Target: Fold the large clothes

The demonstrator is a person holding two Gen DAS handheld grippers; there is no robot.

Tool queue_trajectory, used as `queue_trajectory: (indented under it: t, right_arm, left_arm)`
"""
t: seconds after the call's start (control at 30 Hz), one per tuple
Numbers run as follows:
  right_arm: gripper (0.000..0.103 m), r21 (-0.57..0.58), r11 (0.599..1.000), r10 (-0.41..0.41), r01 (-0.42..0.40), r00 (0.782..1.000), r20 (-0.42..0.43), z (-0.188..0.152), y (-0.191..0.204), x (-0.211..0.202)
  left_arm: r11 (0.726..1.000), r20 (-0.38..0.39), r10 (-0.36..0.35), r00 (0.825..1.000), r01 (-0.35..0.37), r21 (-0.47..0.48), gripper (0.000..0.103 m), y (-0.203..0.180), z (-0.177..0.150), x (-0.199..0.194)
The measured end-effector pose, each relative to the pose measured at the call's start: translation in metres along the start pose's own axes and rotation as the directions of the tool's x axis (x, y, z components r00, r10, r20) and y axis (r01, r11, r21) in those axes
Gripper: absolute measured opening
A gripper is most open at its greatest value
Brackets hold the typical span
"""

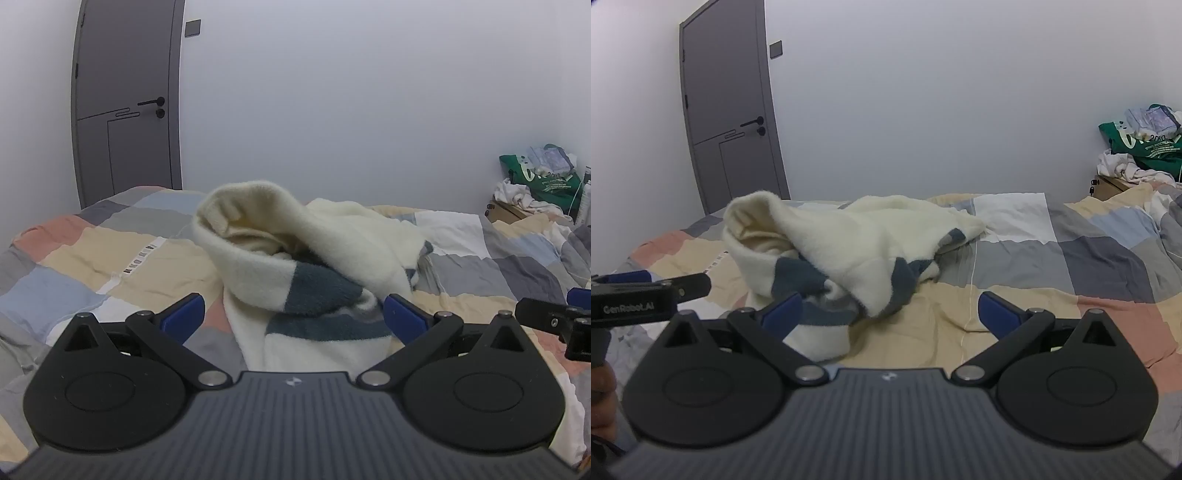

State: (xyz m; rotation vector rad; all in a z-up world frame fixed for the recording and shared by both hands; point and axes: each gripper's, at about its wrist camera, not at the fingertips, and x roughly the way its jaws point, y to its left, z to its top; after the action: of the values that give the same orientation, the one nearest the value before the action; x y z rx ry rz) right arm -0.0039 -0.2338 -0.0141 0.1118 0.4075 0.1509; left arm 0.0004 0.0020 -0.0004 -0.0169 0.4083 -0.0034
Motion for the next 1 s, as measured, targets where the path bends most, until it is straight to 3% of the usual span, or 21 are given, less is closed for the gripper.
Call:
queue_trajectory:
  t: [1.0]
  right_arm:
    - [0.103,-0.004,1.000,-0.002,0.002,1.000,-0.002,-0.0023,0.0002,-0.0023]
  left_arm:
    - [1.000,-0.010,0.001,1.000,-0.001,-0.004,0.103,-0.0009,-0.0031,0.0019]
